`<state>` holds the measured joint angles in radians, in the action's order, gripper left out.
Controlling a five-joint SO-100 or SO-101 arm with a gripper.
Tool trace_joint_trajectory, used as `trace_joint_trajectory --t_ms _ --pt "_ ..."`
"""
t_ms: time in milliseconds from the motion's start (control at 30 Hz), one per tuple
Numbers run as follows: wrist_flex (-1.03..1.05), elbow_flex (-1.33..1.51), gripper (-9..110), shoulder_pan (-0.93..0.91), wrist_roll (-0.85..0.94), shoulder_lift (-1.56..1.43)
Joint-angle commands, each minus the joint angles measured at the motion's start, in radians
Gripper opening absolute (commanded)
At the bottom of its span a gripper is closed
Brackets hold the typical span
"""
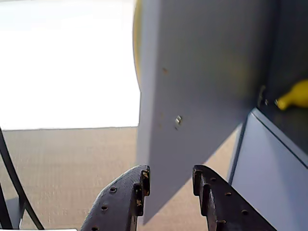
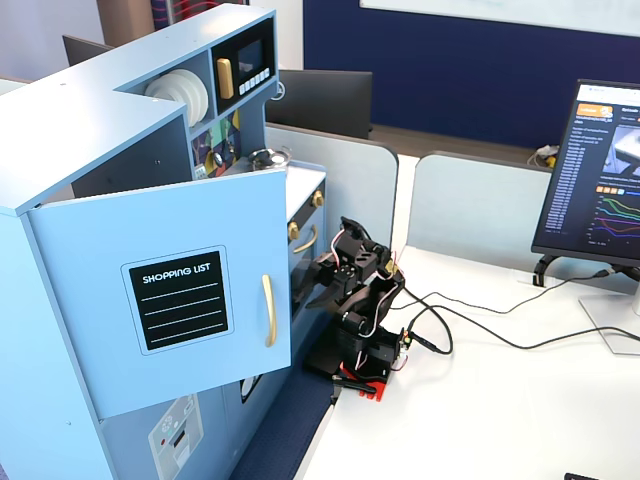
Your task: Close the left cabinet door
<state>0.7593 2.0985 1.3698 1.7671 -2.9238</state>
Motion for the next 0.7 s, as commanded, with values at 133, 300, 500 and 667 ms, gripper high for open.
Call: trace_joint_trajectory --t_ms 133,300,500,667 --pt "-0.067 -0.155 0 0.114 0.109 0.144" --pt "-0.115 -0.198 0 0.167 0.137 0.23" --pt "-0.181 -0.25 0 0.224 0.156 0.342" --pt "-0.222 -0.302 0 0.262 0.164 0.439"
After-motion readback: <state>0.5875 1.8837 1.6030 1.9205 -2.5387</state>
